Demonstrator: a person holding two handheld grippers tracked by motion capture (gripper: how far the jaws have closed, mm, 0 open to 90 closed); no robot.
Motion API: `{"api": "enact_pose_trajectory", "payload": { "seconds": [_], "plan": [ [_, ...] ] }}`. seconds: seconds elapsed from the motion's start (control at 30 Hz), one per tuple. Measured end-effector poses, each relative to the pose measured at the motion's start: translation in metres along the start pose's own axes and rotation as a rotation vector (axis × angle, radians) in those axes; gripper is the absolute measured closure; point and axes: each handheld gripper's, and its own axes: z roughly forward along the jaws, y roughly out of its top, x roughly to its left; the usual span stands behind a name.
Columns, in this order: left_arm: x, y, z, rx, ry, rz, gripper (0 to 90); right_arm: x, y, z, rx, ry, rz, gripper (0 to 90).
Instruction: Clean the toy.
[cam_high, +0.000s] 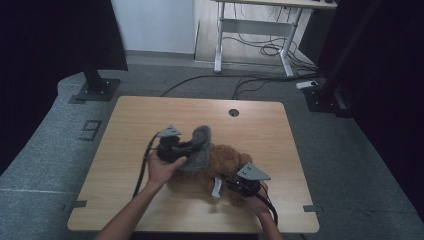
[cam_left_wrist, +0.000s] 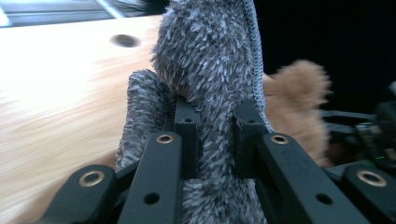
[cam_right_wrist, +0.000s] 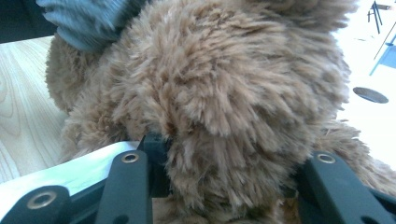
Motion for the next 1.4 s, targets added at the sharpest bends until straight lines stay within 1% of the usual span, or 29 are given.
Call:
{"api": "enact_pose_trajectory", "payload": {
  "seconds": [0.03,0.1,0.13,0.17,0.2,0.23,0.27,0.33,0.4,0.43,0.47,0.5,0.53,0.57,0.6,0.63,0.67,0.73,0.77,0.87,0.9,1.0,1.03,1.07,1.13,1.17,1.23,1.33,1.4],
  "plan": [
    [-0.013,0.003,0.012,0.008,-0.028,0.018,75.7,0.000,0.000,0.000,0.001,0.000,0.001,52.8],
    [-0.027,0.006,0.024,0.017,-0.048,0.049,75.7,-0.001,-0.001,0.000,0.003,0.000,0.002,52.8],
    [-0.033,0.007,0.028,0.019,-0.047,0.064,75.7,-0.001,-0.001,0.000,0.004,0.000,0.002,52.7],
    [-0.040,0.007,0.034,0.029,-0.033,0.093,75.7,-0.001,-0.002,0.000,0.005,-0.002,0.002,52.7],
    [-0.044,0.007,0.038,0.035,-0.009,0.120,75.6,-0.001,-0.003,0.000,0.008,-0.004,0.002,52.6],
    [-0.044,0.006,0.040,0.044,0.007,0.136,75.7,-0.002,-0.004,-0.001,0.013,-0.006,0.004,52.6],
    [-0.043,0.005,0.041,0.050,0.018,0.140,75.7,-0.003,-0.005,-0.001,0.016,-0.007,0.008,52.6],
    [-0.030,0.000,0.039,0.062,0.025,0.104,75.7,-0.004,-0.008,-0.001,0.023,-0.005,0.005,52.6],
    [-0.017,-0.005,0.034,0.062,0.044,0.072,75.7,-0.003,-0.008,0.000,0.027,-0.006,0.001,52.6],
    [-0.007,-0.009,0.029,0.067,0.066,0.056,75.8,-0.003,-0.008,0.000,0.029,-0.005,0.001,52.6],
    [0.000,-0.012,0.026,0.068,0.077,0.044,75.8,-0.003,-0.008,0.000,0.029,-0.006,0.001,52.6],
    [0.010,-0.017,0.020,0.069,0.086,0.025,75.9,-0.003,-0.008,0.000,0.029,-0.006,0.002,52.6],
    [0.015,-0.019,0.016,0.066,0.090,0.013,76.0,-0.003,-0.009,0.000,0.033,-0.004,0.001,52.5],
    [0.022,-0.024,0.009,0.060,0.098,0.006,76.0,-0.002,-0.009,0.001,0.035,-0.002,-0.004,52.4],
    [0.025,-0.026,0.004,0.056,0.107,0.008,76.0,0.000,-0.009,0.002,0.037,0.000,-0.008,52.3],
    [0.031,-0.029,-0.004,0.052,0.133,0.018,76.0,0.001,-0.009,0.003,0.039,0.001,-0.016,52.2],
    [0.033,-0.030,-0.008,0.048,0.148,0.018,76.0,0.004,-0.009,0.004,0.044,0.000,-0.026,52.3],
    [0.040,-0.031,-0.017,0.044,0.180,0.016,76.0,0.005,-0.009,0.005,0.047,-0.001,-0.029,52.2],
    [0.046,-0.033,-0.025,0.039,0.212,0.011,76.1,0.005,-0.009,0.005,0.046,-0.001,-0.027,52.2],
    [0.056,-0.040,-0.034,0.045,0.249,-0.008,76.1,0.004,-0.010,0.004,0.047,0.002,-0.016,52.2],
    [0.061,-0.047,-0.037,0.052,0.258,-0.020,76.1,0.003,-0.010,0.003,0.049,0.002,-0.014,52.2],
    [0.072,-0.063,-0.042,0.062,0.271,-0.060,76.2,0.003,-0.011,0.004,0.047,0.003,-0.012,52.2],
    [0.076,-0.070,-0.044,0.061,0.268,-0.088,76.3,0.003,-0.011,0.004,0.047,0.004,-0.011,52.2],
    [0.079,-0.075,-0.044,0.067,0.271,-0.095,76.3,0.003,-0.011,0.004,0.047,0.004,-0.009,52.2],
    [0.085,-0.087,-0.043,0.101,0.280,-0.116,76.3,0.002,-0.011,0.004,0.048,0.003,0.000,52.2],
    [0.089,-0.095,-0.041,0.123,0.270,-0.133,76.3,0.002,-0.012,0.004,0.048,0.003,0.003,52.2],
    [0.093,-0.103,-0.039,0.142,0.256,-0.151,76.3,0.001,-0.012,0.004,0.048,0.005,0.010,52.2],
    [0.095,-0.105,-0.038,0.169,0.260,-0.144,76.2,0.000,-0.012,0.004,0.048,0.010,0.017,52.2],
    [0.095,-0.102,-0.041,0.172,0.263,-0.149,76.1,-0.001,-0.012,0.004,0.048,0.011,0.020,52.2]
  ]
}}
